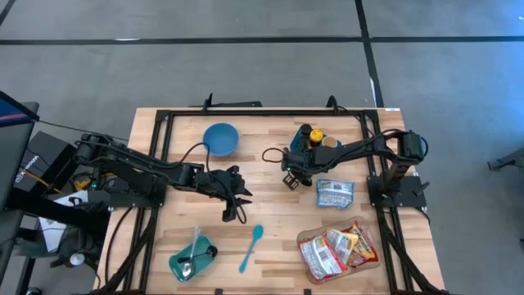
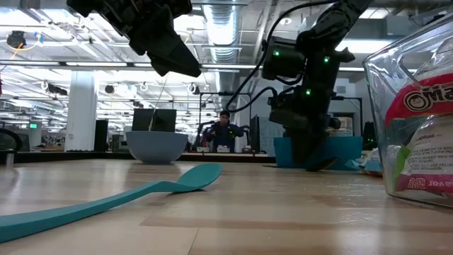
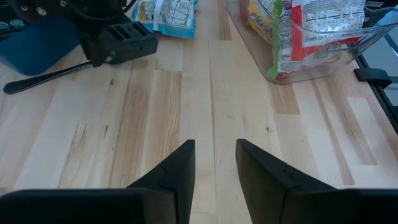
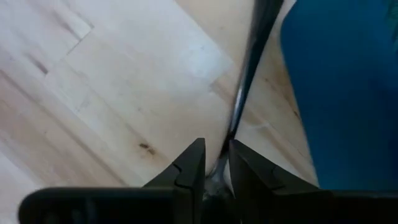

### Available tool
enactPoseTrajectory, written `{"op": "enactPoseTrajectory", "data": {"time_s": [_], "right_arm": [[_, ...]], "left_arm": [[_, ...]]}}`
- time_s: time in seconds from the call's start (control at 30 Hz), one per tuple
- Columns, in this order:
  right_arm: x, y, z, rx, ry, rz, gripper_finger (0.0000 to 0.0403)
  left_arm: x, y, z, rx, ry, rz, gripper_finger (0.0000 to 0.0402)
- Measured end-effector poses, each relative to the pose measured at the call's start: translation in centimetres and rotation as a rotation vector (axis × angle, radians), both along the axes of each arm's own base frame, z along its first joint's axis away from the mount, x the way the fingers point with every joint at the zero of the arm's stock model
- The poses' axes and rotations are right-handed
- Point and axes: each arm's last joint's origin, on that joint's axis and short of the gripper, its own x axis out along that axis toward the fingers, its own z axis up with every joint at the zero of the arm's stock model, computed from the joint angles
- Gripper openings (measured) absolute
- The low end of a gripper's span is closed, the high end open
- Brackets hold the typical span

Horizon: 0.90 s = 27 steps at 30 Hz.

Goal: Pick & Place Food Item
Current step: Put the black spoon into the green bin

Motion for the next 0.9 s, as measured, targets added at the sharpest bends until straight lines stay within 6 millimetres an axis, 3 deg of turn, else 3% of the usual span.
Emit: {"op": "enactPoseTrajectory", "data": {"time_s": [0.9], "right_arm": [[-0.18, -0.19, -0.48, -0.006, -0.017, -0.007, 0.0066]], "left_arm": [[0.10, -0.03, 0.14, -0.003, -0.018, 0.000, 0.0111]]}}
